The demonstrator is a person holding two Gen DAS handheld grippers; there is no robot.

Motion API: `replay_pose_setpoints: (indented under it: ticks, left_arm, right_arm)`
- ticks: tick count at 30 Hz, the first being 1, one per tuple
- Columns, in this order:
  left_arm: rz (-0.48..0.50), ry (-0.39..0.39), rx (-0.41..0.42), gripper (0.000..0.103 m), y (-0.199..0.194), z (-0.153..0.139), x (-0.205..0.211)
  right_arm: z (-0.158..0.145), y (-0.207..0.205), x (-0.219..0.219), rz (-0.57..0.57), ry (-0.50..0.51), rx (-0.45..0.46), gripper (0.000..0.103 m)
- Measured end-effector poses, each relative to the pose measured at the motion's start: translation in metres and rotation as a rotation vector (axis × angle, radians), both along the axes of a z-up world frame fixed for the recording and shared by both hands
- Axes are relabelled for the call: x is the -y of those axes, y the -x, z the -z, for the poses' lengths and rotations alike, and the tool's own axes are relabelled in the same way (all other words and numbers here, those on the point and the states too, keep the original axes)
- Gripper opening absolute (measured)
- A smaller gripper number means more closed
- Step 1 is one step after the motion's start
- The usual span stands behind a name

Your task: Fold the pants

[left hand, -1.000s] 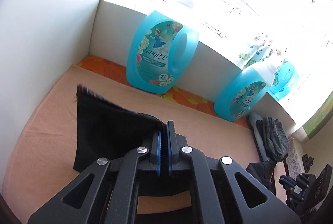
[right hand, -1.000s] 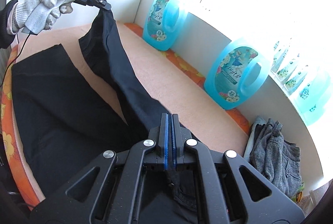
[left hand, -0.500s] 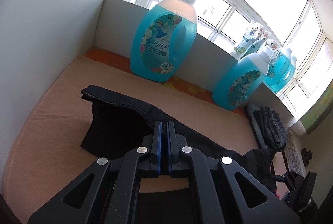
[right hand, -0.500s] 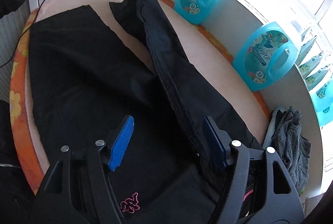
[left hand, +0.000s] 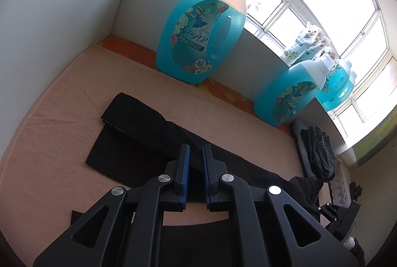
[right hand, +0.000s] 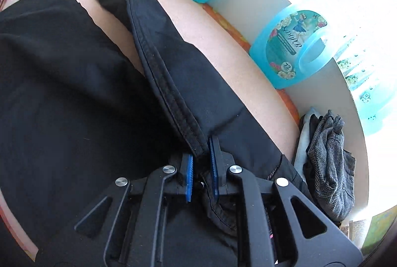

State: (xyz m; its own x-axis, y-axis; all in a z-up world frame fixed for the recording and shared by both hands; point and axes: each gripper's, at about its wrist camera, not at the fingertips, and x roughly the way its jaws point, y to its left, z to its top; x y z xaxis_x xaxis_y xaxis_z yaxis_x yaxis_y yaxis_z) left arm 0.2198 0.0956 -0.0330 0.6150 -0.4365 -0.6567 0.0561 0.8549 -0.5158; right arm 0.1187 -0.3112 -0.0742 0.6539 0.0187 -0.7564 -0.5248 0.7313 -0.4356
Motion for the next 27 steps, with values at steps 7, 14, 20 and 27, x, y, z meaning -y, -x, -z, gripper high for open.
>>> replay_pose_setpoints:
  ticks: [7,14,20,27]
  left_arm:
    - [0.037,0.122,-0.117,0.035,-0.01,0.035,0.026]
    - [0.035,0.172,-0.182,0.035,-0.018,0.058,0.046]
    - [-0.02,0.183,-0.205,0.043,-0.031,0.069,0.043]
    - [-0.111,0.208,-0.157,0.01,-0.041,0.078,0.021]
  right_arm:
    - [-0.015,0.0,-0.001,0.012,-0.033,0.031,0.009]
    - [-0.037,-0.002,0.006,0.044,-0.06,0.071,0.008]
    - [-0.047,0.004,0.005,0.039,-0.083,0.079,0.008]
    - [-0.047,0.025,0.0,0.01,-0.075,0.096,0.008]
